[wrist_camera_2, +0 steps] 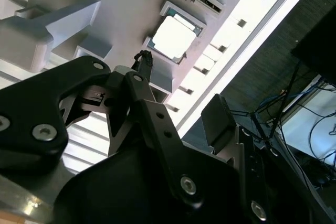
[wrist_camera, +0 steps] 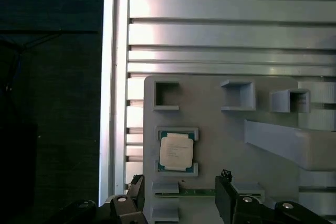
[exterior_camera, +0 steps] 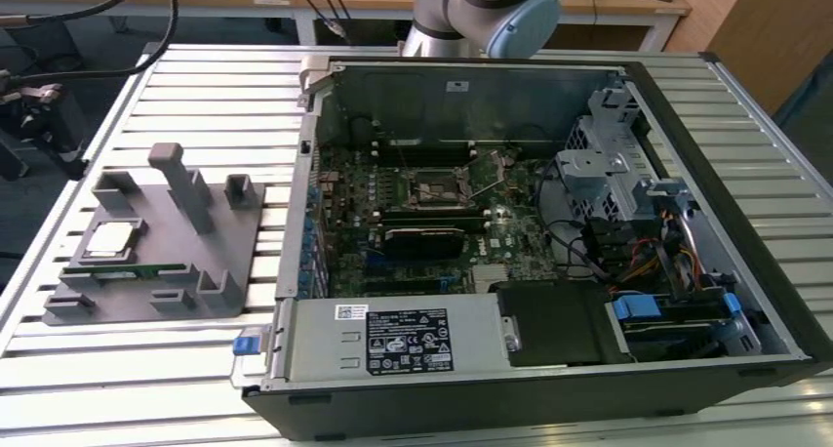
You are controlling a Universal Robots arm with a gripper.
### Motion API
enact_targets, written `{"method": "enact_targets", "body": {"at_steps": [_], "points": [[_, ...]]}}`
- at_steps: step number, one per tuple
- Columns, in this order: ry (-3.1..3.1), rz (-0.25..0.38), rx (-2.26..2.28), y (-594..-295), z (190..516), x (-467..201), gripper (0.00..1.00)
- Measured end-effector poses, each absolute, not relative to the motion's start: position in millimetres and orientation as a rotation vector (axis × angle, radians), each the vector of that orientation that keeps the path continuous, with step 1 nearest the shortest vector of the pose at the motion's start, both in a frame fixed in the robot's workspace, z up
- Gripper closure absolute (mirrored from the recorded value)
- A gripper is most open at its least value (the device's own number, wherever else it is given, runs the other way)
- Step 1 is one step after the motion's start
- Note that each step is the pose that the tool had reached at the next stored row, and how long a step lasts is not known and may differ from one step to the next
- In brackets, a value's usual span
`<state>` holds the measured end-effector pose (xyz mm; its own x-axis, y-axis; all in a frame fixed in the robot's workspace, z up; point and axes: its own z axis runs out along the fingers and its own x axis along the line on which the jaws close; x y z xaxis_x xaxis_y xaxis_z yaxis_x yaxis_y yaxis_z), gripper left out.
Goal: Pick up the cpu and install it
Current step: 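Pick up the cpu and move it towards the insertion slot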
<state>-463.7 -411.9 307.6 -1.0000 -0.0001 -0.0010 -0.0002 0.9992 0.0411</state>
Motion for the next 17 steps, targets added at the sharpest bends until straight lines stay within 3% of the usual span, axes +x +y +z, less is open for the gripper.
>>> {"method": "enact_targets", "body": {"at_steps": [17], "points": [[3.148,0.065,0.0,-411.9,282.8,-463.7,0.36]]}}
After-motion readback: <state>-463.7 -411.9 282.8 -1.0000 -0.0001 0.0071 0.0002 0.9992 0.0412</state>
